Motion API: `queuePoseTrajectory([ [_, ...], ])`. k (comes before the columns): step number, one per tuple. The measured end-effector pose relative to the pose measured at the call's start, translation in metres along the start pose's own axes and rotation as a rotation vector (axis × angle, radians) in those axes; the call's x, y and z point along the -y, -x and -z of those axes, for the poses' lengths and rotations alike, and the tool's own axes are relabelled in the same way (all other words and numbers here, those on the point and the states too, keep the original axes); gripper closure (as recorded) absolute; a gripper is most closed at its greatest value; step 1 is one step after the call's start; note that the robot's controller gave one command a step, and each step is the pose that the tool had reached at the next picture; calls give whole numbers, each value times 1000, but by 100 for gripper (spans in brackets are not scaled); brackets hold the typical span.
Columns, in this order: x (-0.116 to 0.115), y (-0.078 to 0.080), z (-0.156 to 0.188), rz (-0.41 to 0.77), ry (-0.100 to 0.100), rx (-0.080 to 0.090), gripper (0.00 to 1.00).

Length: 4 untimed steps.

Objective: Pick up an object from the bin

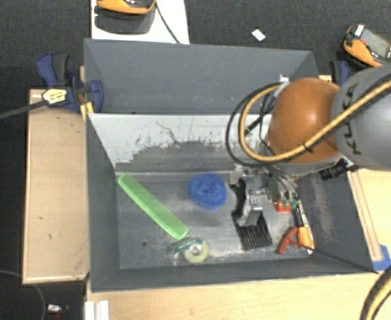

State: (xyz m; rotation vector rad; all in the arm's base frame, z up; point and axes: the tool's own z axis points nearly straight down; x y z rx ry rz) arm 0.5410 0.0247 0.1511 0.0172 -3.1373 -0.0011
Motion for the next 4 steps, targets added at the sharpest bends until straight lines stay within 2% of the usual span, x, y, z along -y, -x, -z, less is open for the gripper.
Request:
queuePoseTrajectory([
  [1,0,2,3,-1,0,7,0],
  [2,-41,35,-52,-118,2,15,0],
  [3,-63,41,-42,-118,0,9,0],
  [4,-65,40,-17,-125,2,16,0],
])
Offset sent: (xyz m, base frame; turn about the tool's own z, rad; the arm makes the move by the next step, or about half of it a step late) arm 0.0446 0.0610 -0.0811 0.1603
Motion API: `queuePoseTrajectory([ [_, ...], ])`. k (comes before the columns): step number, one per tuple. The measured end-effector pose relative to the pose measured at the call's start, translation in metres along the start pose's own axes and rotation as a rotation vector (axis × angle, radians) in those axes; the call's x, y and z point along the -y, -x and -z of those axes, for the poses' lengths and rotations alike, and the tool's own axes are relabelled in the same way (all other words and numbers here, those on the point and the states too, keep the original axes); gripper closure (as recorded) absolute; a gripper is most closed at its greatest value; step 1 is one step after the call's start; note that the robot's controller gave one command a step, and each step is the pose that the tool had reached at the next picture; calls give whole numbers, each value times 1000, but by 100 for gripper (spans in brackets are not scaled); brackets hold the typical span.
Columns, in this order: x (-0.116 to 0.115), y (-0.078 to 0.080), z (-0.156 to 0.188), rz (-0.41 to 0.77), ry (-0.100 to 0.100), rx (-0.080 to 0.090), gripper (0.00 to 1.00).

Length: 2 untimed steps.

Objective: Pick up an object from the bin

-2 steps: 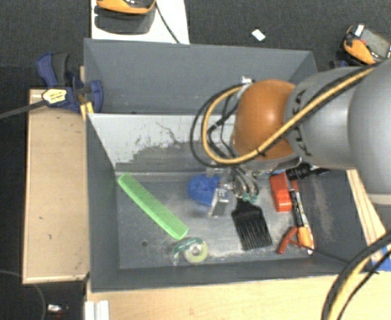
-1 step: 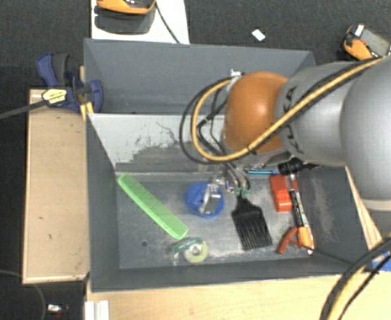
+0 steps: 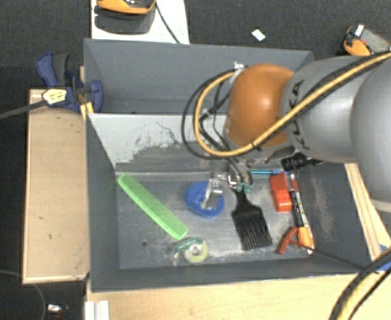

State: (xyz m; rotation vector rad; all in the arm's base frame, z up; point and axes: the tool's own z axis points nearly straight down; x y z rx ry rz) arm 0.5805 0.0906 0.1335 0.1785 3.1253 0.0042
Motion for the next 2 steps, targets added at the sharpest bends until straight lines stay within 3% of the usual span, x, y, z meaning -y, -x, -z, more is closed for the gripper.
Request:
queuePoseTrajectory([
  [1,17,9,-64,-85,2,-3,0],
  [2,14,6,-60,-26,4,11,100],
])
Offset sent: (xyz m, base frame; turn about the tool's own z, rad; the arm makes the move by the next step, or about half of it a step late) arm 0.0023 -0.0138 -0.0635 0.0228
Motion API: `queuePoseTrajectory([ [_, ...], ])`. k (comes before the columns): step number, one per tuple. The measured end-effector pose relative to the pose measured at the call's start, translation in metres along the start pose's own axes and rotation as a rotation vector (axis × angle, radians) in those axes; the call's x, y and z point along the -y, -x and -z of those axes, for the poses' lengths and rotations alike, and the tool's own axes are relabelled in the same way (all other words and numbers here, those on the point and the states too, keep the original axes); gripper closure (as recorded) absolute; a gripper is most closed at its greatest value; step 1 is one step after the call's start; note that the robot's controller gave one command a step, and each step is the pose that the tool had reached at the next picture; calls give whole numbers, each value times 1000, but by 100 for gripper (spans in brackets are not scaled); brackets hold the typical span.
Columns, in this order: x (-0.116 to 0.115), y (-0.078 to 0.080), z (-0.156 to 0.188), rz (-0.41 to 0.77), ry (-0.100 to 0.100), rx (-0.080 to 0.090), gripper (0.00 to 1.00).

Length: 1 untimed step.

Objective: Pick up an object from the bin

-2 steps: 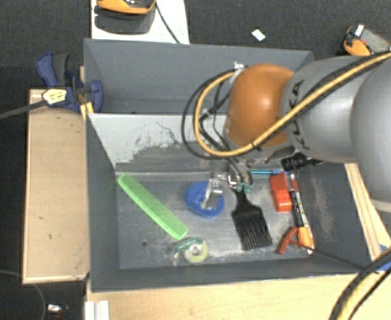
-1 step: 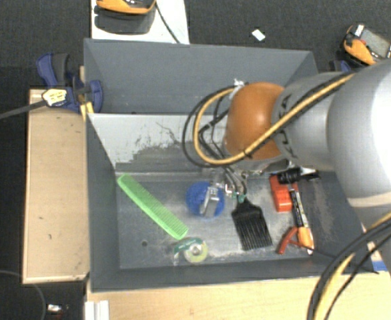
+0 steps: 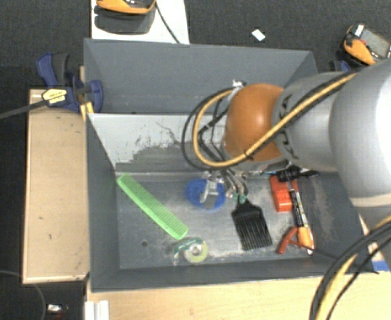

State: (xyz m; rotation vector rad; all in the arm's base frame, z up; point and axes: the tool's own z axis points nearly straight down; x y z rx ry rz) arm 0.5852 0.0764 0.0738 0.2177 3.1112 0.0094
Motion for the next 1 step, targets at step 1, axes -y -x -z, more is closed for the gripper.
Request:
queuePoseTrajectory([
  [1,0,0,0,0,0,0,100],
])
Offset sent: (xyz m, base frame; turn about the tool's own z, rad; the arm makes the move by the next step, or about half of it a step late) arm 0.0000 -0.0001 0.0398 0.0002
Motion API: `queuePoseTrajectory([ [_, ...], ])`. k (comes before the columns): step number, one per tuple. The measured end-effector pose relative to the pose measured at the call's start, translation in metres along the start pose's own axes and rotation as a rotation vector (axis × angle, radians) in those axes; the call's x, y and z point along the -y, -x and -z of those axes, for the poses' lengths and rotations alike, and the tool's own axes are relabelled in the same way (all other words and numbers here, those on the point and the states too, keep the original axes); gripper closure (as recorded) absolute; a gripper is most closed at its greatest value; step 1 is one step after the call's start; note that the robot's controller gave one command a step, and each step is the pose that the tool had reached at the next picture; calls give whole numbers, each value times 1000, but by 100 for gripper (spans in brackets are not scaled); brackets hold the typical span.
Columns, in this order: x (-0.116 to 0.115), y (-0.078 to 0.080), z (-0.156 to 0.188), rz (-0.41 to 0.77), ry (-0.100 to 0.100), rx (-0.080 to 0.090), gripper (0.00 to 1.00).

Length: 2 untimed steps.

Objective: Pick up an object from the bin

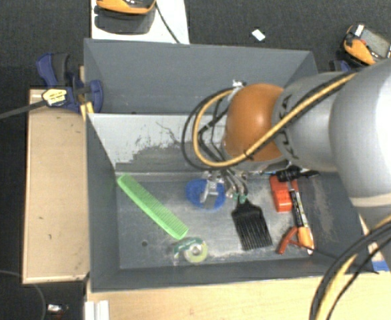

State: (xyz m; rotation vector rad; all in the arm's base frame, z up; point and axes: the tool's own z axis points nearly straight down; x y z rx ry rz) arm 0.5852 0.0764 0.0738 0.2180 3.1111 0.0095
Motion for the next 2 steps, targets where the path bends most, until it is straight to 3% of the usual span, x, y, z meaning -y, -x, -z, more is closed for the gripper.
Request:
queuePoseTrajectory([
  [2,0,1,37,0,2,4,100],
])
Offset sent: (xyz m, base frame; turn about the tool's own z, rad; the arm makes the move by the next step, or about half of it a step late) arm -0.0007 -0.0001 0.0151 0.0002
